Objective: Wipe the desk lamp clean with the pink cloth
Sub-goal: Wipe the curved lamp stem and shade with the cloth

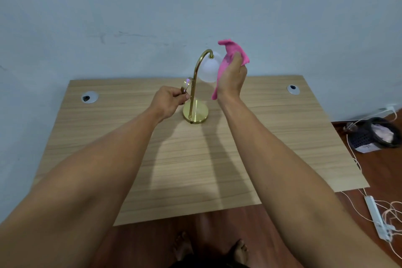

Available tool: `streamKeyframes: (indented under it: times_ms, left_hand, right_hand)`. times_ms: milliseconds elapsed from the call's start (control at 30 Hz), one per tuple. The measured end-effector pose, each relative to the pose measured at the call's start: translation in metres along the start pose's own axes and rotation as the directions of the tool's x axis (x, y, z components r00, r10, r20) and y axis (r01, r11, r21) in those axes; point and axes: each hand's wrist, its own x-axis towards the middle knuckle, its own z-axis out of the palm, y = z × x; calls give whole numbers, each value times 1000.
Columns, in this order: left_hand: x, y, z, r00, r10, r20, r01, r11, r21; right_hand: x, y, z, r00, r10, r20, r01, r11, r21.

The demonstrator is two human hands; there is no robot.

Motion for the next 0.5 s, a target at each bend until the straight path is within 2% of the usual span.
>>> streamKeyframes:
  times_ms: [133,233,333,433,500]
  left_hand:
    - [0,-3,-8,1000,-18,-13,18,999,27]
    - [3,-11,-21,994,-15,-109,19,999,33]
    - [7,-16,-33,983,-12,-182,14,1000,9]
    - [10,-16,-36,984,-9,-178,11,1000,6]
    - [12,-17,-35,984,-16,-175,19,1000,13]
  right_hand:
    - [14,-12,10,985,22,172,8,985,-170]
    - [5,-5,18,964,42,264,42,952,-305]
    - [-7,24,26,962,-76,261,192,871,-452]
    - [-17,42,31,959,-201,197,270,859,-435]
    - [-21,47,32,919,-303,254,386,823,-416]
